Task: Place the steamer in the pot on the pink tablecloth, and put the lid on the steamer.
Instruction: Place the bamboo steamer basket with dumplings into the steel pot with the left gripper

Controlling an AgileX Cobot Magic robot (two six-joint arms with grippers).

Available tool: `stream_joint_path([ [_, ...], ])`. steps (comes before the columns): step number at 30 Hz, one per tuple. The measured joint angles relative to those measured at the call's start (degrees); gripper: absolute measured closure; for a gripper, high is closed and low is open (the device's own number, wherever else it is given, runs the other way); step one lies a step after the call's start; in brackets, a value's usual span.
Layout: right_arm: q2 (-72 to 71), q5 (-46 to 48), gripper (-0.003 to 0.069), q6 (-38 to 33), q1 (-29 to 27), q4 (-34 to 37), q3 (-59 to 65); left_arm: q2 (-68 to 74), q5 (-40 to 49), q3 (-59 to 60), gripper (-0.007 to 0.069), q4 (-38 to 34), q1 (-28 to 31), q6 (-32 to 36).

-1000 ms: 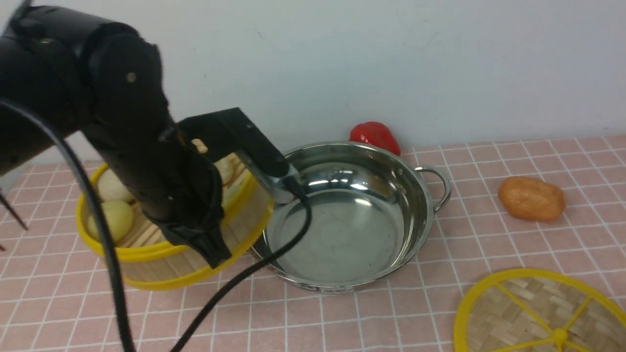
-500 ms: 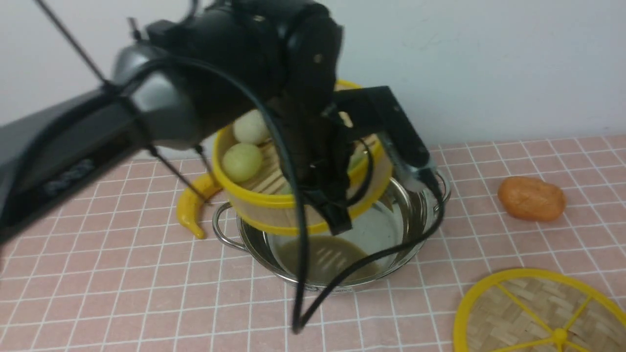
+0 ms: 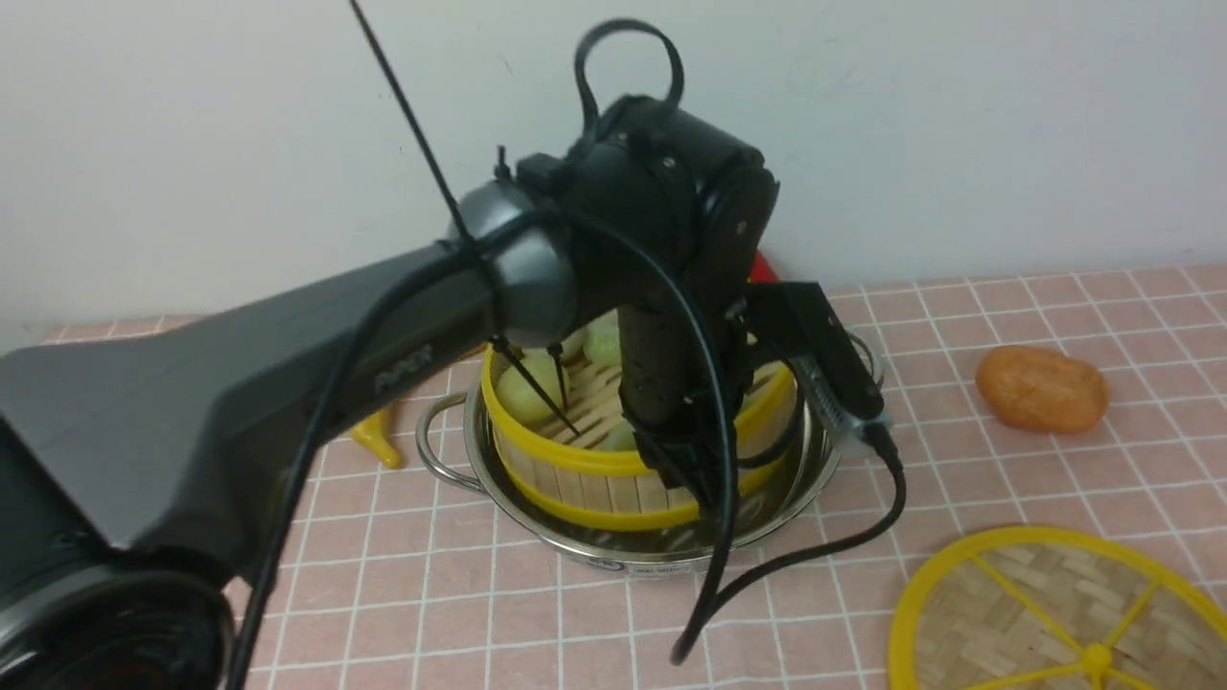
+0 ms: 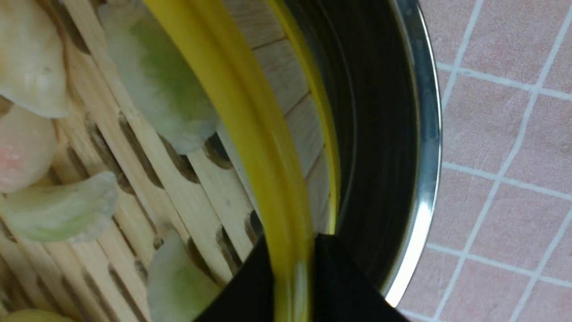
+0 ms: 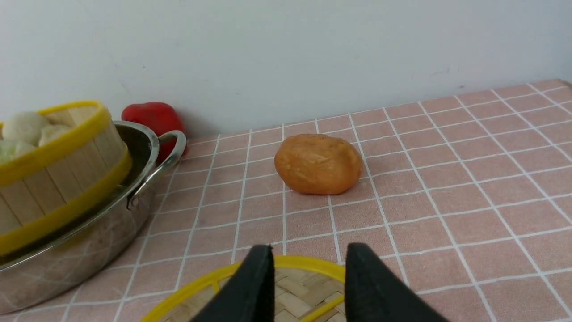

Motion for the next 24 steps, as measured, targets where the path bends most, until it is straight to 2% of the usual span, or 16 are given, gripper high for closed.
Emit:
stream_joint_path([
  [9,0.0,0.0,0.0416,0.0,0.0,0.0,0.0,3.0,-0.7,-0.1,0.0544,-0.4,-0.1,-0.1],
  [12,0.0,0.0,0.0416,0.0,0.0,0.0,0.0,3.1,-1.3,-0.1,0.0520,-1.2,-0.1,-0.4],
  [15,0.0,0.0,0.0416,0.0,0.0,0.0,0.0,3.0,-1.3,-0.3,0.0426,-2.4,-0.2,-0.8],
  [16,0.0,0.0,0.0416,0.0,0.0,0.0,0.0,3.0,-1.5,-0.5,0.0352,-2.6,-0.2,-0.9],
  [18,0.0,0.0,0.0416,0.0,0.0,0.0,0.0,3.0,-1.5,-0.5,0.0285,-2.6,-0.2,-1.0],
  [20,0.0,0.0,0.0416,0.0,0.0,0.0,0.0,3.0,-1.5,-0.6,0.0174,-2.5,-0.2,-1.1],
  [24,0.0,0.0,0.0416,0.0,0.0,0.0,0.0,2.4,-1.5,-0.6,0.0108,-0.5,-0.2,-1.7],
])
